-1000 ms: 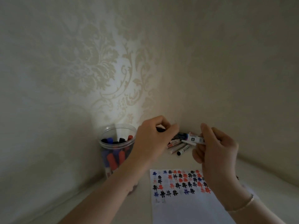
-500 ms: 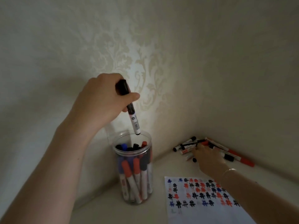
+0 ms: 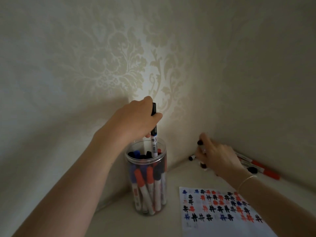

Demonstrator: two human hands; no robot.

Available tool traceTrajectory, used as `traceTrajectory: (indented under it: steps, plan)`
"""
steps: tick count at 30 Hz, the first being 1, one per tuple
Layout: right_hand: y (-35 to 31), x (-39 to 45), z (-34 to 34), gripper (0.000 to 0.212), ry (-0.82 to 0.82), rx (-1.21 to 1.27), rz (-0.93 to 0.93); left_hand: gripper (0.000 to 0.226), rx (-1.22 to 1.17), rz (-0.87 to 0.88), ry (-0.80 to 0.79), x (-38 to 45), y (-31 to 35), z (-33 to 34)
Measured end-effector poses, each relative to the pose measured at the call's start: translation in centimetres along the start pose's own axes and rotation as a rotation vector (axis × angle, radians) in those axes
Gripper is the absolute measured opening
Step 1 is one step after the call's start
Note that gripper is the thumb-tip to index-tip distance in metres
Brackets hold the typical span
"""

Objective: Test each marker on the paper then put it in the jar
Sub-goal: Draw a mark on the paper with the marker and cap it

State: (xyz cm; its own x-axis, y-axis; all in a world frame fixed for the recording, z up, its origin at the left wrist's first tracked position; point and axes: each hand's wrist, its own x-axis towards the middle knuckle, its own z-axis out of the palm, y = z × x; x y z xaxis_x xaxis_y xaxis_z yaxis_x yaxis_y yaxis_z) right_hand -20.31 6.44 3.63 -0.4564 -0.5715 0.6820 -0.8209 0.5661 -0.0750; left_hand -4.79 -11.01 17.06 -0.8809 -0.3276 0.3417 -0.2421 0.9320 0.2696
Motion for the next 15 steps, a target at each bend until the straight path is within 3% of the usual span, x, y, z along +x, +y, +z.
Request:
traceTrajectory:
  steps: [5,10,14,15]
  plan:
    - [-3.0,1.7,-3.2,0.012,0.190,0.708,0.413,0.027,-0.027,0.020,0.003,0.0,0.0,0.5]
    - [-3.5,1.3,-3.3,0.023,0.216,0.952,0.660,0.024,-0.099,0.003,0.020,0.0,-1.0,0.3]
    - [-3.3,0.4,-2.9,0.005,0.240,1.049,0.801,0.021,-0.145,0.001,0.021,-0.2,-1.8,-0.2]
    - [-3.3,0.2,-2.7,0.010,0.252,1.075,0.812,0.021,-0.140,0.001,0.026,-0.3,-1.9,-0.3]
